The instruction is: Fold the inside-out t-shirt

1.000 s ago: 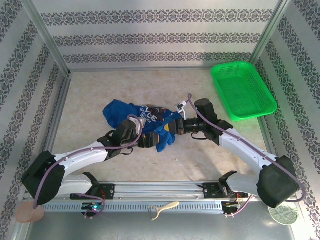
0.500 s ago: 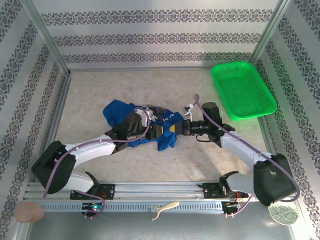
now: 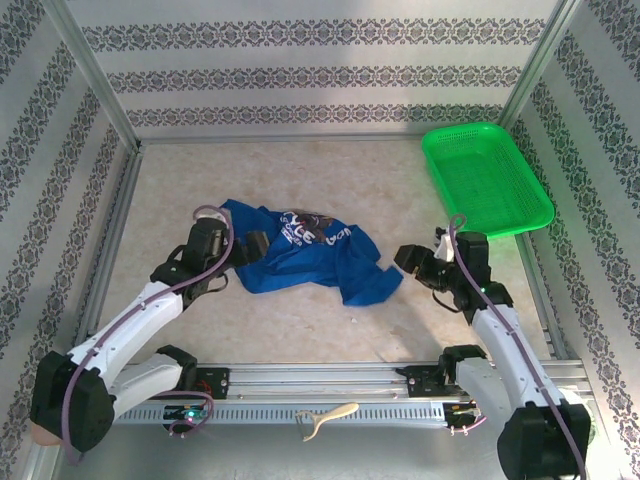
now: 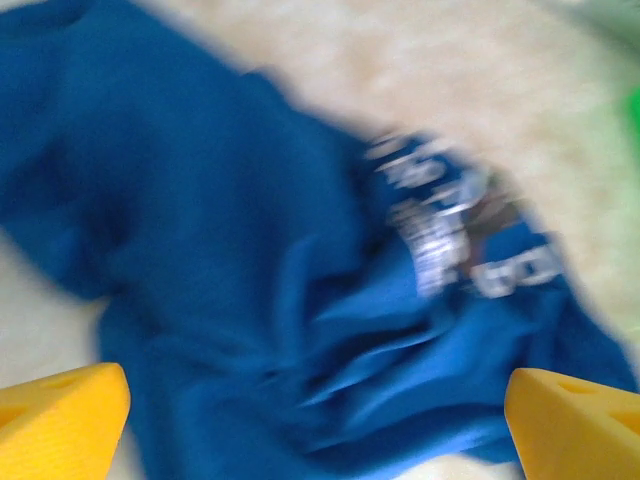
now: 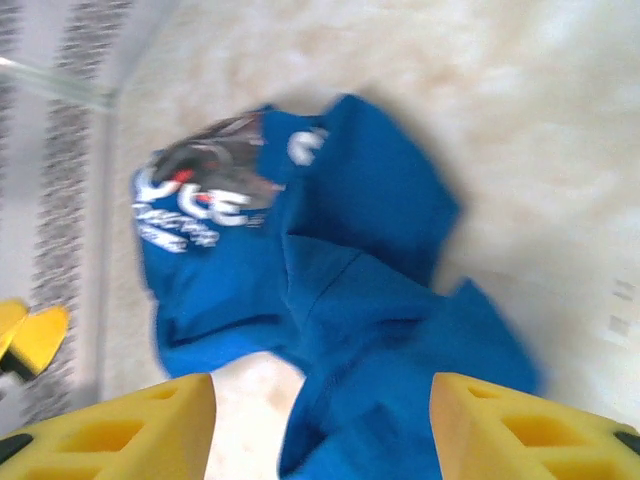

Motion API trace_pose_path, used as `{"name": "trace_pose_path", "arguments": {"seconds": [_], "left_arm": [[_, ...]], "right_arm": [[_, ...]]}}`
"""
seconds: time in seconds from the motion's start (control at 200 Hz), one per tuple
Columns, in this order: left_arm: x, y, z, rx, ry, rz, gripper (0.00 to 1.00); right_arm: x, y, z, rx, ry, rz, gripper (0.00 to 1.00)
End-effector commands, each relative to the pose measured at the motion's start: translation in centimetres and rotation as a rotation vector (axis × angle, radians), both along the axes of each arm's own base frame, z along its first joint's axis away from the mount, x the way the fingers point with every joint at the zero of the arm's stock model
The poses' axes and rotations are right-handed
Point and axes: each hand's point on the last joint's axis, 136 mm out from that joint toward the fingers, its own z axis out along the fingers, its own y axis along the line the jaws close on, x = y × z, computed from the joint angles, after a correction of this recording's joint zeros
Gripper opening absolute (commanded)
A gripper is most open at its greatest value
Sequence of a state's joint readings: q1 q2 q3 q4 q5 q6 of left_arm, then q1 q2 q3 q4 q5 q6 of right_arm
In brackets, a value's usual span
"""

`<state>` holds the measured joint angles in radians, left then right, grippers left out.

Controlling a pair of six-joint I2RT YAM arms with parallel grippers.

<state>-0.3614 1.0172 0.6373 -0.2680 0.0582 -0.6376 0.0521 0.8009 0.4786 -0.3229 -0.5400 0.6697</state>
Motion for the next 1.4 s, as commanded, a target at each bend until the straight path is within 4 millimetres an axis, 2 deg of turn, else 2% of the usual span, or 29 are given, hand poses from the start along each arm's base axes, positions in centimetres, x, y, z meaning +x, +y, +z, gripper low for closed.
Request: {"name": "trace_pose_path", "arguments": {"seconds": [0.0,0.225,0.43,0.634,0.934,0.989,1.044,1.099,1.134,1.219,1.314,1.399], "left_arm": [[-3.1,2.9,-3.2,0.069,0.155,0.062,1.0],[-3.0,4.0,-4.1,0.105,0.216,0.079,1.0],[-2.4,4.2,-4.6,0.092,0.268,0.088,1.0],[-1.8,4.8,-3.6,0.086,0.248,0.109,1.0],[-1.7,5.3,-2.7,0.077,0.224,0.119,1.0],[-1.7,5.4,-2.7,0.078,0.223,0.117,1.0],[-1.6,5.5,-2.6,0.079,0.222,0.119,1.0],[-1.5,5.6,-2.6,0.079,0.22,0.117,1.0],[-1.5,5.6,-2.6,0.078,0.22,0.114,1.0],[-1.4,5.4,-2.9,0.078,0.226,0.099,1.0],[-1.1,4.9,-3.5,0.063,0.233,0.073,1.0],[-0.2,4.0,-4.0,0.032,0.239,0.047,1.0]], "right_arm": [[-1.6,-2.5,-1.3,-0.185,0.075,-0.091,0.59],[-2.0,0.1,-2.6,-0.313,0.116,0.013,0.59],[-1.4,4.5,-4.4,-0.377,0.134,0.117,0.57],[-2.3,7.9,-5.5,-0.435,0.144,0.195,0.54],[-2.8,10.8,-7.3,-0.489,0.188,0.253,0.53],[-2.6,11.1,-8.0,-0.504,0.203,0.259,0.5],[-2.5,11.3,-8.7,-0.526,0.22,0.267,0.4],[-2.4,11.2,-9.1,-0.549,0.232,0.275,0.14],[-2.4,11.0,-8.8,-0.558,0.229,0.275,0.0],[-2.4,10.5,-6.6,-0.534,0.174,0.256,0.0],[-2.1,9.4,-2.0,-0.459,0.044,0.188,0.0],[-2.1,7.5,1.6,-0.364,-0.034,0.108,0.0]]}}
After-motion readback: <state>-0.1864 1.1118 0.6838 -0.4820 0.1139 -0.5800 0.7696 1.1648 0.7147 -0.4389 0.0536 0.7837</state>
